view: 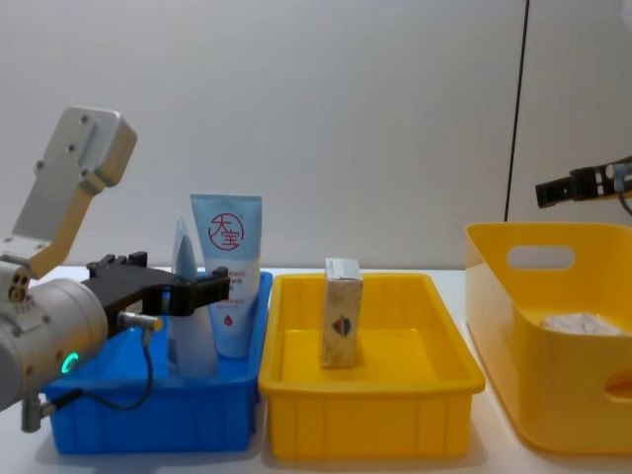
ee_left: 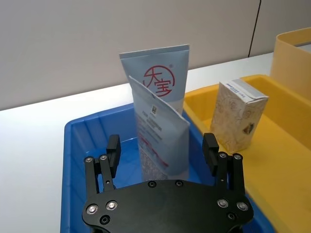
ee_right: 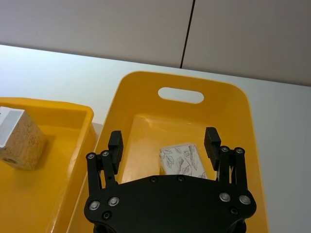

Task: Bimanual collaborative sorting of washing and personal care products

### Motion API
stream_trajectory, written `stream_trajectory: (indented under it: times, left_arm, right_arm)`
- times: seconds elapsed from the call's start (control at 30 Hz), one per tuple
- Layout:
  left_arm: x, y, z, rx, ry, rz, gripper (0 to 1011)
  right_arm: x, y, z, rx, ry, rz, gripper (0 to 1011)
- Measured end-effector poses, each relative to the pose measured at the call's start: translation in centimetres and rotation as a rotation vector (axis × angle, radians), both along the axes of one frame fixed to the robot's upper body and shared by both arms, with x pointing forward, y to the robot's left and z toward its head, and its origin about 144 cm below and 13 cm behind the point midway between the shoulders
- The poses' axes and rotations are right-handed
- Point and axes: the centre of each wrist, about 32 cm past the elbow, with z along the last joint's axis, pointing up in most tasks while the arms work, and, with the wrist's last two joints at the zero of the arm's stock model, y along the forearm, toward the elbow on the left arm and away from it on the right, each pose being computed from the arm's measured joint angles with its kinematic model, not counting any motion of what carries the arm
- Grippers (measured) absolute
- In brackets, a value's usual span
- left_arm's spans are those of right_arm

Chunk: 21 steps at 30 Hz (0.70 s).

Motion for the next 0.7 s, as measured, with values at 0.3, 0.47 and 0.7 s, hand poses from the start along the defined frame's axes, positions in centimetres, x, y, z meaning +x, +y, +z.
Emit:
stream_trajectory:
  times: [0.3,0.47,0.7]
  left_arm:
    - [1.3,0.3,-0.4,0.02,0.005,0.013,1001]
    - [1.7,0.3,-0.4,0.029,0.007,0.017,1002]
    - [2.0,0.4,-0.5,0.038,0.009,0.02,1002]
  right_arm:
    - [0.0,0.0,0.0,0.0,0.0,0.0,1002]
    - [0.0,0.0,0.0,0.0,0.0,0.0,1002]
    - [0.0,0.0,0.0,0.0,0.0,0.0,1002]
